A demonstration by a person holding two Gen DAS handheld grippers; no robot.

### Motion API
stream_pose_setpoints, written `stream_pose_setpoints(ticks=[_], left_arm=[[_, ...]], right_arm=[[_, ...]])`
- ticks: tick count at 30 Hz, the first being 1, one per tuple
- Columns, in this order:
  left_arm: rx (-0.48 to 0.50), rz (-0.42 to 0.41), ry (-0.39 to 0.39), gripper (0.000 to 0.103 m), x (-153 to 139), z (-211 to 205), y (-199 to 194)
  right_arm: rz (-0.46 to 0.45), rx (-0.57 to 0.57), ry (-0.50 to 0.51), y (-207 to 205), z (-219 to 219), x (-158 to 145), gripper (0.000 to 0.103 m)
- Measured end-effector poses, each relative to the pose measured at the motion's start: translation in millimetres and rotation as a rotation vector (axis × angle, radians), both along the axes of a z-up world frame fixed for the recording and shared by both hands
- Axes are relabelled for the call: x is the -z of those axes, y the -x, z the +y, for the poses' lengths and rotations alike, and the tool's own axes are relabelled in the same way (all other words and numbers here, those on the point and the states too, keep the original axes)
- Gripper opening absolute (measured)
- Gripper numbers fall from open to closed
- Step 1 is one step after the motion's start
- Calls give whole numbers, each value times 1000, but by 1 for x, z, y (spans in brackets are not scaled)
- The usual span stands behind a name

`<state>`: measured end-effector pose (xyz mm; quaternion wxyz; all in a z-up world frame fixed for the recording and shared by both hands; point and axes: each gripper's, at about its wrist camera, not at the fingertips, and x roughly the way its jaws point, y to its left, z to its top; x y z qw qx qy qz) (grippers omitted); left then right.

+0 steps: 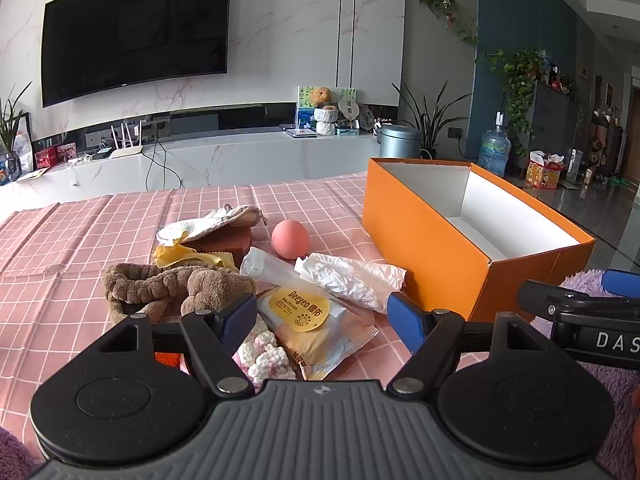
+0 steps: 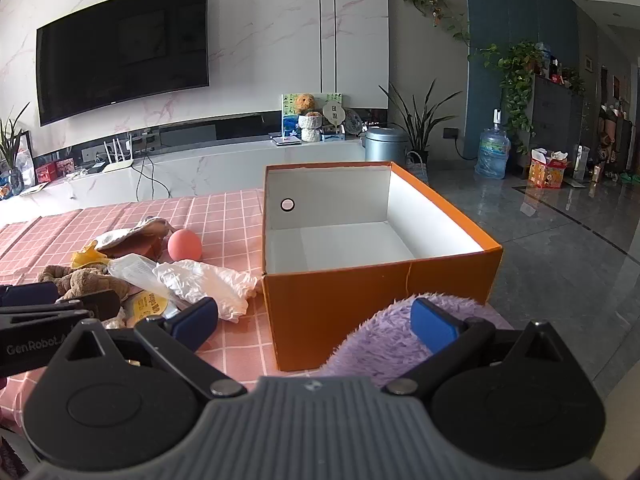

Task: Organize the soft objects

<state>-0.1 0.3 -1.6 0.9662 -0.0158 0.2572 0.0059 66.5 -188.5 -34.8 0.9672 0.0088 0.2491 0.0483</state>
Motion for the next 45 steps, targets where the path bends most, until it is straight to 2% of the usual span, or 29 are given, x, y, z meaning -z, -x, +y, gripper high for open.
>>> stream_pose_setpoints(ticks=[45], left_arm=[[-3, 27, 12, 88, 3, -1, 2]], right_arm=[[-4, 7, 0, 4, -4, -2, 101]])
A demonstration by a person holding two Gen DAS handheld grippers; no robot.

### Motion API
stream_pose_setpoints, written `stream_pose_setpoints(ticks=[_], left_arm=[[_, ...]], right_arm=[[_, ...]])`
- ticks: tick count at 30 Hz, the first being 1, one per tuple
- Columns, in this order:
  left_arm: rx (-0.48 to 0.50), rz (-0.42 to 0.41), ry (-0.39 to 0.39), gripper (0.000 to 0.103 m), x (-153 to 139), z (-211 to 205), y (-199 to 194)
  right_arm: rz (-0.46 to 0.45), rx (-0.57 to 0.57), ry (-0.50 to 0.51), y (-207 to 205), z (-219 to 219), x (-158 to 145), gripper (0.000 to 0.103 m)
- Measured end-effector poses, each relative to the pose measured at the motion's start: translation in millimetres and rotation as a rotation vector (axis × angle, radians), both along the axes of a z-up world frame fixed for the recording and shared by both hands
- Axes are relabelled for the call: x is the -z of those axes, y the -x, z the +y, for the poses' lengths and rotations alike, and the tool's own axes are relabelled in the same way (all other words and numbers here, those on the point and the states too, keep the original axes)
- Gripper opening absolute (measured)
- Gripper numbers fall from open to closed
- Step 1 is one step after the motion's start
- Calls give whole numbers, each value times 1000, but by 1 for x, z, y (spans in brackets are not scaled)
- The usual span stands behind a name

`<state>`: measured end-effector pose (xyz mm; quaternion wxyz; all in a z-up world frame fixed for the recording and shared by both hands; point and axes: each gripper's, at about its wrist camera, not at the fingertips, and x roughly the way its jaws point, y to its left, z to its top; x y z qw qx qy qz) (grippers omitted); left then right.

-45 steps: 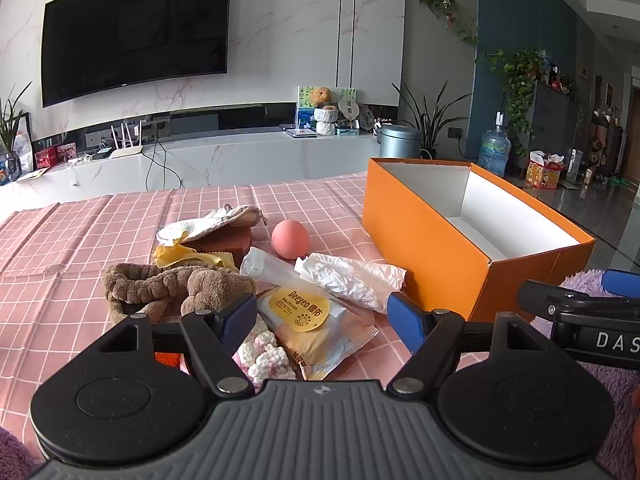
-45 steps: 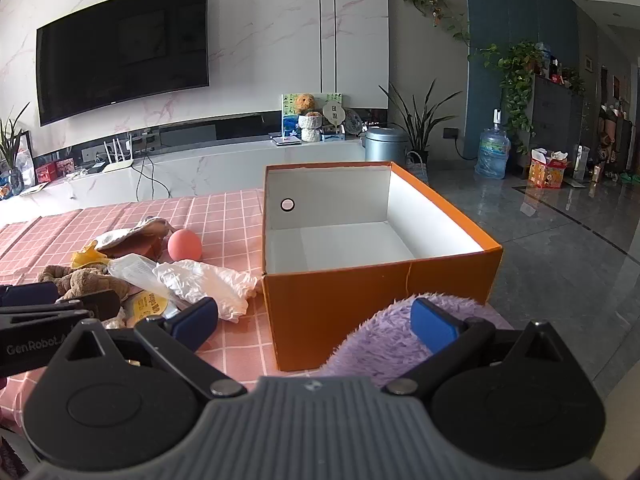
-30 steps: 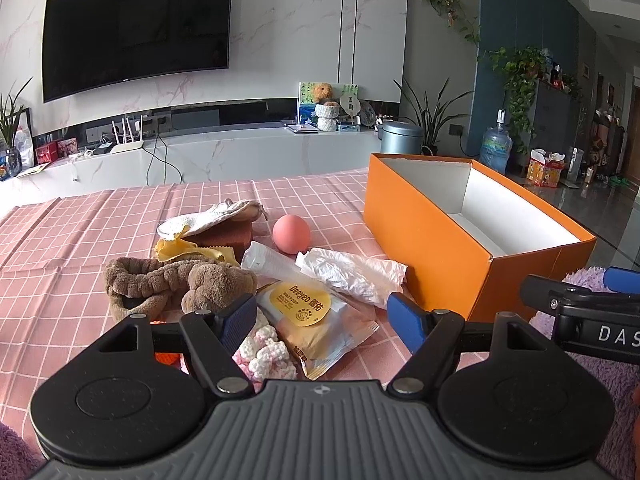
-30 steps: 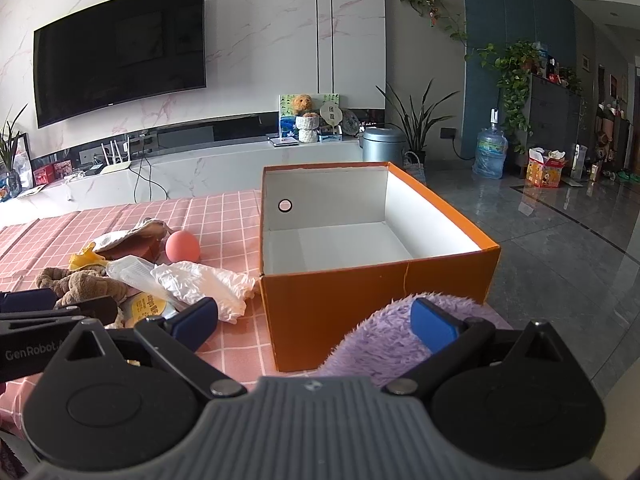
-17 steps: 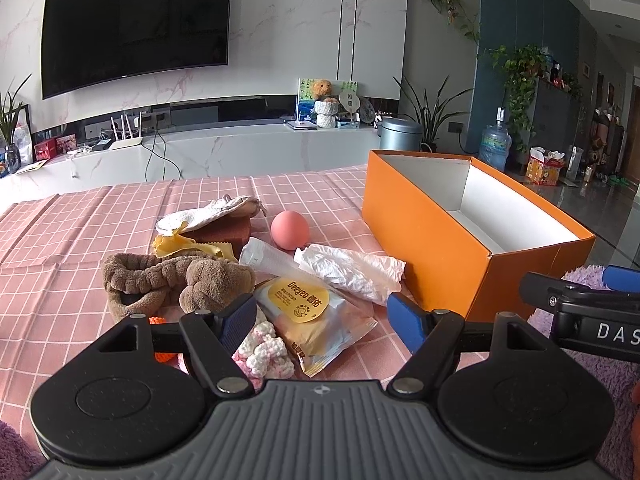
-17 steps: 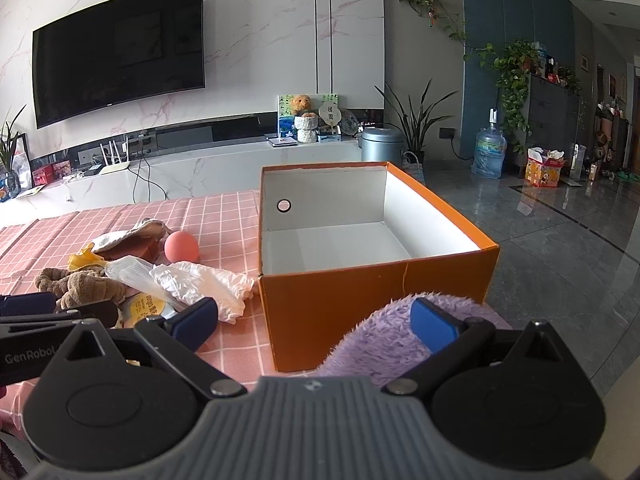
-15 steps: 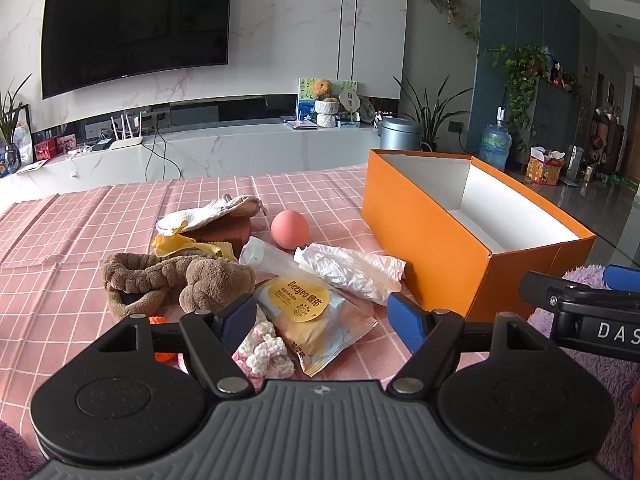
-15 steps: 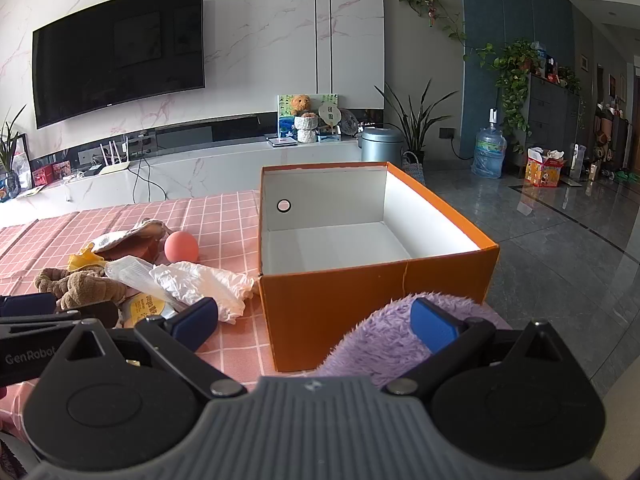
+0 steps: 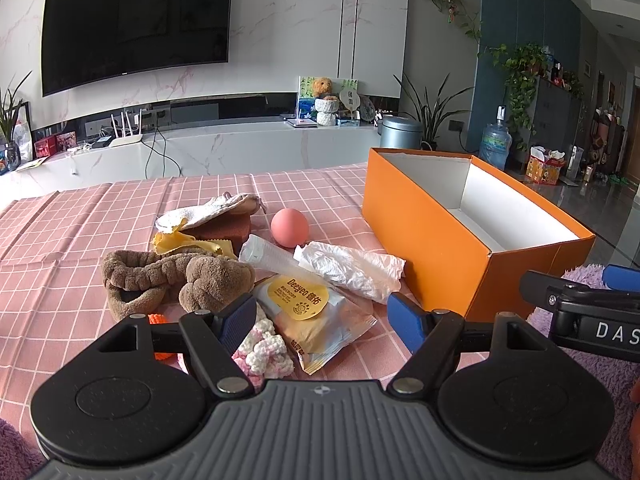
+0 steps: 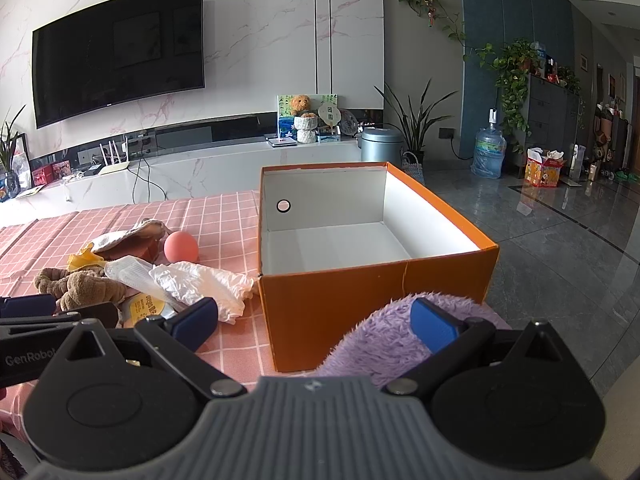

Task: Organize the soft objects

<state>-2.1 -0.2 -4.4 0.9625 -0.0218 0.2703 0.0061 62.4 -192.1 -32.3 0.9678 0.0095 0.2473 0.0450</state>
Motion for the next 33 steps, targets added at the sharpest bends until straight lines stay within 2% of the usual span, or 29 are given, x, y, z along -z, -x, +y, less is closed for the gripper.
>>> stream_pose_setpoints(ticks=[29, 33], left_arm=[[-7, 27, 8, 88, 3, 1, -2], [-13, 36, 45, 87, 1, 8, -1]], right_arm=[[1, 3, 6, -3, 4, 3, 101], [1, 3, 10, -2, 3, 3, 101]])
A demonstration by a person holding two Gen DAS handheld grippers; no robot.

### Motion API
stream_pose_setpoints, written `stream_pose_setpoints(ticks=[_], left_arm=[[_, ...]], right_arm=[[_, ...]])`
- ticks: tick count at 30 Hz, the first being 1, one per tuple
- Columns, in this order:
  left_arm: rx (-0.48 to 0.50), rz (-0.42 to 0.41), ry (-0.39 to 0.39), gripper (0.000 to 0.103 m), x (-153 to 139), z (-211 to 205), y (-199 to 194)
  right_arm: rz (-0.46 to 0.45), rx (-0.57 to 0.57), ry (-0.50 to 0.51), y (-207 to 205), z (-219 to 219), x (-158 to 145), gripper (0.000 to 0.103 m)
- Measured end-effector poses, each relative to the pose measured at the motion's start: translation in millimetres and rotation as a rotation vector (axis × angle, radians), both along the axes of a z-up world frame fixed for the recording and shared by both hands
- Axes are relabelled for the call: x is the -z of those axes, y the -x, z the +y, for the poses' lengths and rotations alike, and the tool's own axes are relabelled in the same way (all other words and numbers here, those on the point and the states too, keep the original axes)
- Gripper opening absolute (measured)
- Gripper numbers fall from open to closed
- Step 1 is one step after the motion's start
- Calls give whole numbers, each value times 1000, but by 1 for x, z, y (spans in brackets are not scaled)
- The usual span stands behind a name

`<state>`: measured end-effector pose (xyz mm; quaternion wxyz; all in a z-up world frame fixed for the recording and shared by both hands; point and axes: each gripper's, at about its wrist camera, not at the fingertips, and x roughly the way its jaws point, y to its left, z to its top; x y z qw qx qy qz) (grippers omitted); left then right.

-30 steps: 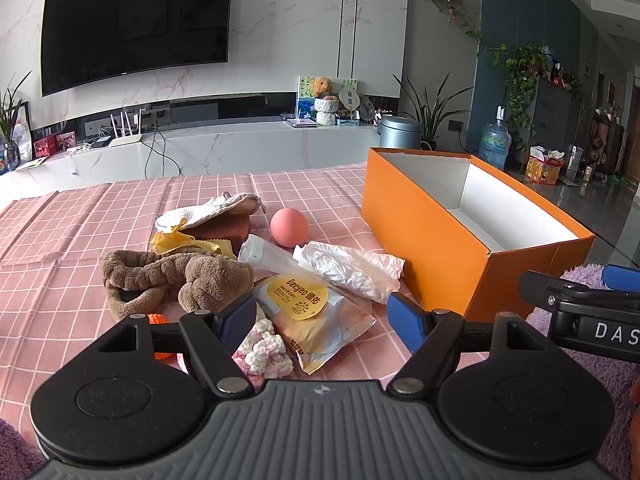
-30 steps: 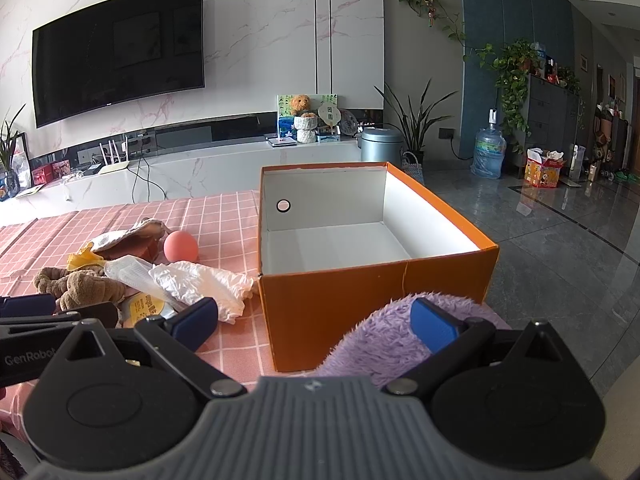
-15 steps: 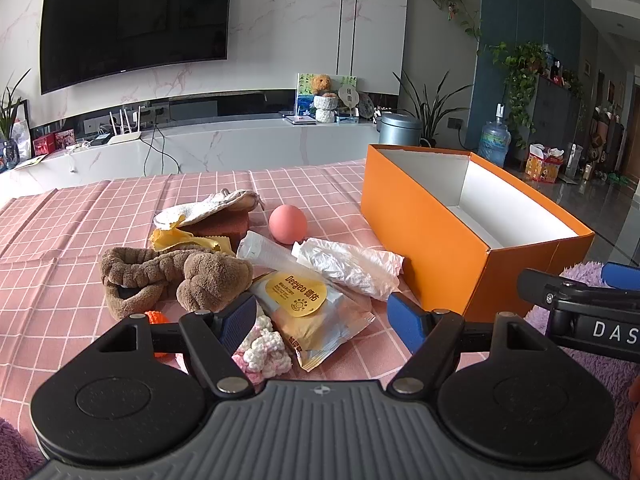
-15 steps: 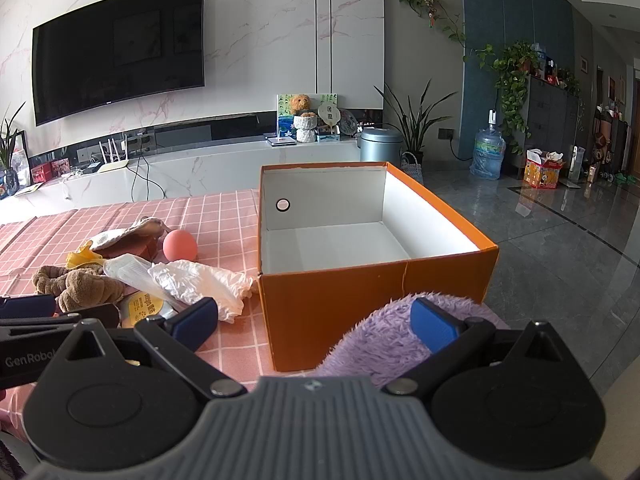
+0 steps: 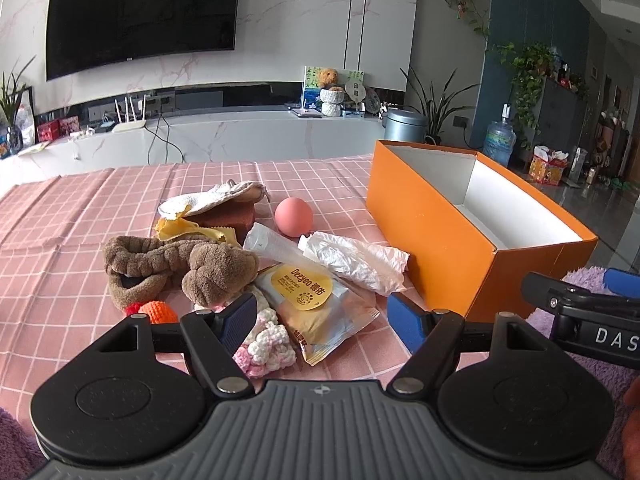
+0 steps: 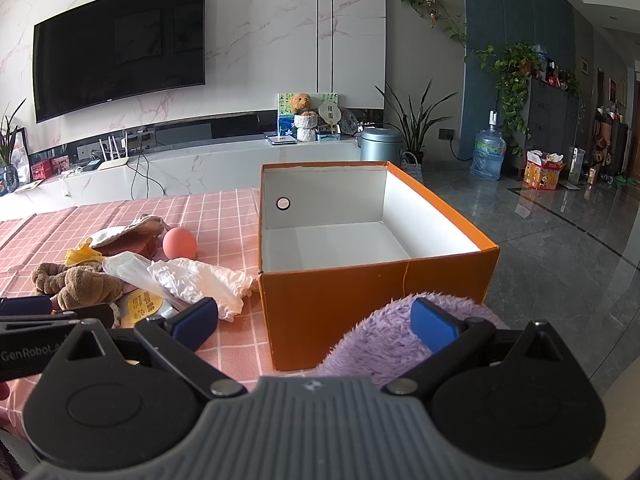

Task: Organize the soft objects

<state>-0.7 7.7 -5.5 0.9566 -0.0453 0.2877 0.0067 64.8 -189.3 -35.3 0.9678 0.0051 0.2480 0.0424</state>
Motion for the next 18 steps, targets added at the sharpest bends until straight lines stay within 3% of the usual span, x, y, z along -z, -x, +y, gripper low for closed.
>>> stream_pose_setpoints(ticks=[5, 9, 13, 18], left_arm=[[16, 24, 29, 85, 1, 8, 0], [21, 34, 34, 72, 1, 15, 2], [1, 48, 40, 63, 1, 25, 3], [-29, 55, 67, 58, 0, 47, -5]], right_arm=[[-4, -18, -17, 1, -5, 1, 100], [-15, -57, 10, 4, -1, -1, 99], [-35, -119, 60, 8, 9, -5, 78], [-37, -226, 92, 5, 26, -7, 65]])
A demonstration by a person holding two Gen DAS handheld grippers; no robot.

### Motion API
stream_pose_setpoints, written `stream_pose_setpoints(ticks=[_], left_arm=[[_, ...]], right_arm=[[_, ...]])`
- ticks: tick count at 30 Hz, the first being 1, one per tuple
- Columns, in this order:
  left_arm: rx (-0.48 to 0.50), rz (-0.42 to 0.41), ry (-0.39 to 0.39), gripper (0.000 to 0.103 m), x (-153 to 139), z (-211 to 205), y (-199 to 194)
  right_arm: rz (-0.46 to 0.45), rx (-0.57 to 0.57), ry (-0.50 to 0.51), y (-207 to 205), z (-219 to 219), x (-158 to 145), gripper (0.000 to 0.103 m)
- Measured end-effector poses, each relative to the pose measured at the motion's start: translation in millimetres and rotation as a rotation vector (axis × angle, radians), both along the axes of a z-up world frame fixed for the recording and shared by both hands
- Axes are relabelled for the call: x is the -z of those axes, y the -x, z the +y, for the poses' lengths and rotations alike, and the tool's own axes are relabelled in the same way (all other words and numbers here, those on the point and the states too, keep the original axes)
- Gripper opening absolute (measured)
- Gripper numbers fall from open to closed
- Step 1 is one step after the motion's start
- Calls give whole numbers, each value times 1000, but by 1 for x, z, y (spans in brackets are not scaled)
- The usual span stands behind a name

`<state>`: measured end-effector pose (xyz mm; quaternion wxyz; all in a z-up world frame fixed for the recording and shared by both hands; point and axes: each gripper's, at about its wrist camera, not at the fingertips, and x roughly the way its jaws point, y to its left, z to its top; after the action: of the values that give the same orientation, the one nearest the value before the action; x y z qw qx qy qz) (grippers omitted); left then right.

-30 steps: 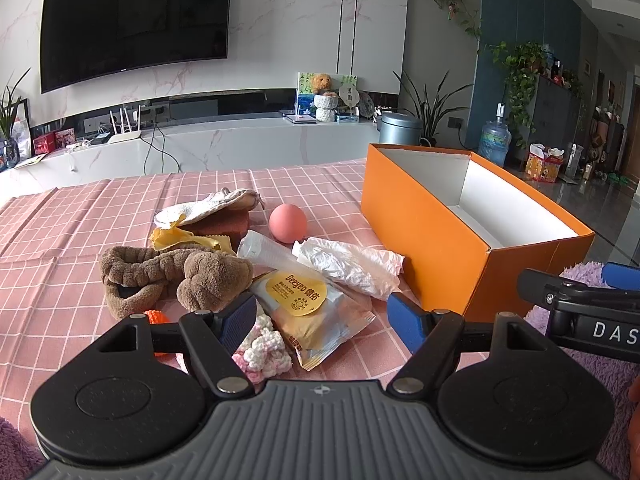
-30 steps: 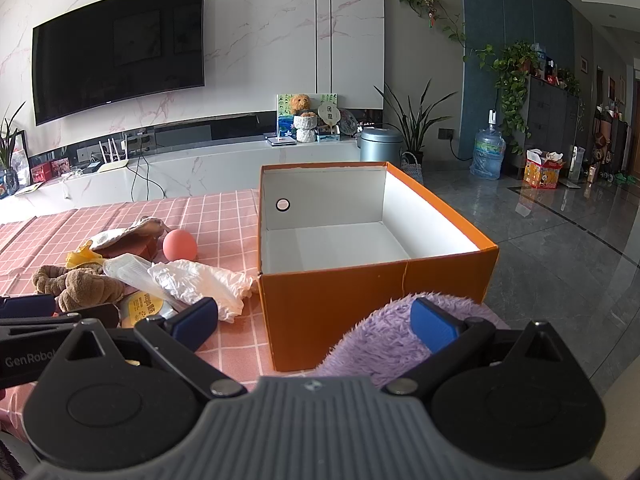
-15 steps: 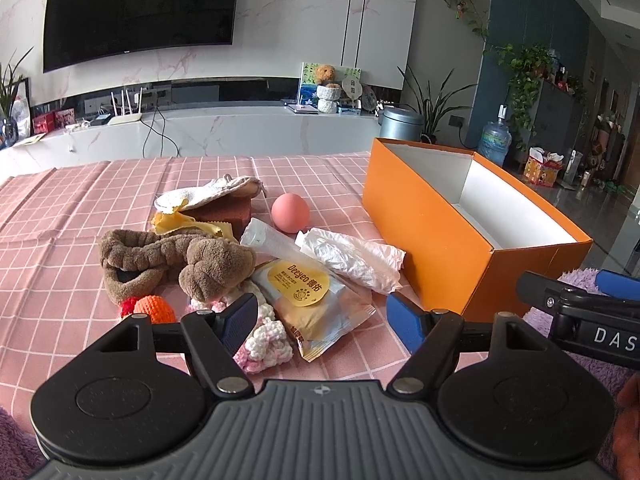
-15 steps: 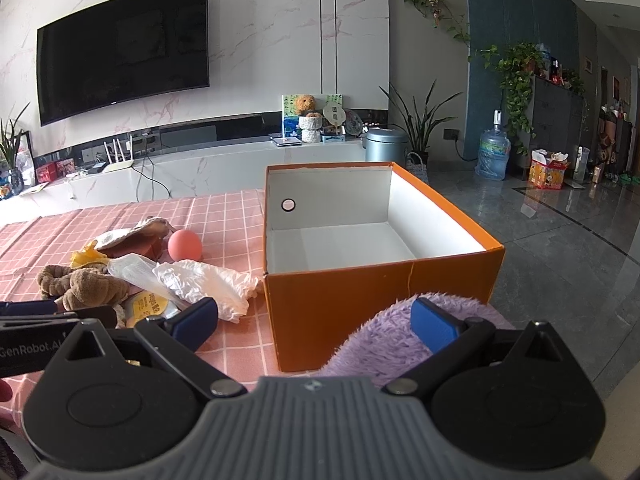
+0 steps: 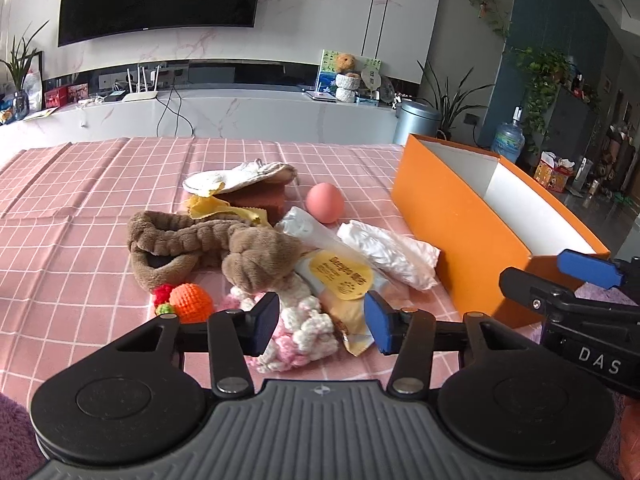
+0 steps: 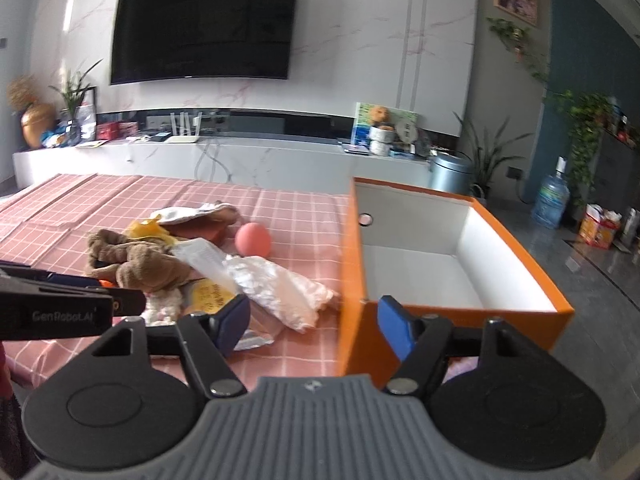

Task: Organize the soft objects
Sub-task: 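Lower the left tool onto the brown braided plush while the right tool reaches the Deeyeo bag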

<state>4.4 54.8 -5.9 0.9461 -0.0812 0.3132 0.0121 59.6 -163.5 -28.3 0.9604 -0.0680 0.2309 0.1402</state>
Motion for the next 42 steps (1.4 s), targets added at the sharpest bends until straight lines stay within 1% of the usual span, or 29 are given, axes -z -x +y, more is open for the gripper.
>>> stream_pose_setpoints(ticks=[2, 3, 4, 5, 7, 9, 11, 13, 14, 15, 16, 17, 20, 23, 28, 30, 31, 32, 33, 35, 38, 42], left_arm=[[12, 0, 15, 58, 0, 7, -3], [16, -2, 23, 59, 0, 10, -5], [14, -6, 22, 61, 0, 13, -7], [9, -12, 15, 68, 0, 15, -9], [11, -14, -10, 76, 0, 19, -14], [8, -4, -24, 77, 3, 24, -21], [13, 16, -22, 81, 7, 29, -30], [24, 26, -36, 84, 9, 30, -39], [27, 32, -46, 85, 11, 31, -44], [31, 40, -54, 85, 13, 31, -49], [33, 46, -55, 85, 14, 32, -53], [30, 49, -52, 85, 15, 34, -57], [20, 55, -65, 87, 19, 39, -71], [18, 89, -66, 87, 26, 44, -89], [31, 112, -88, 88, 37, 42, -109], [32, 122, -93, 83, 42, 42, -114], [34, 127, -88, 75, 44, 43, -115], [41, 132, -79, 65, 46, 44, -114], [46, 132, -76, 59, 47, 45, -113], [49, 121, -69, 43, 47, 47, -109], [39, 97, -47, 36, 40, 51, -103], [27, 43, -41, 35, 21, 57, -88]], right_arm=[[-3, -38, 7, -3, 9, -1, 63], [-1, -60, 11, -5, 16, -2, 59], [3, -78, 12, -8, 19, -2, 53], [9, -97, 15, -11, 26, -2, 52], [32, -130, 24, -20, 34, 0, 50], [59, -155, 34, -31, 45, 5, 47], [102, -183, 31, -40, 54, 9, 46], [143, -208, 24, -48, 62, 14, 44], [155, -217, 26, -52, 67, 17, 43], [164, -224, 33, -56, 72, 19, 39], [171, -231, 43, -60, 77, 22, 36], [181, -235, 59, -67, 81, 24, 36], [216, -257, 77, -86, 94, 29, 36], [215, -259, 110, -101, 104, 32, 36], [239, -271, 111, -120, 111, 39, 36], [241, -276, 119, -125, 115, 42, 36], [242, -278, 122, -127, 117, 43, 36], [245, -280, 126, -129, 118, 44, 36], [250, -282, 129, -130, 119, 45, 36], [255, -286, 130, -133, 120, 48, 36], [254, -282, 115, -135, 118, 49, 36], [251, -269, 86, -134, 112, 44, 36]])
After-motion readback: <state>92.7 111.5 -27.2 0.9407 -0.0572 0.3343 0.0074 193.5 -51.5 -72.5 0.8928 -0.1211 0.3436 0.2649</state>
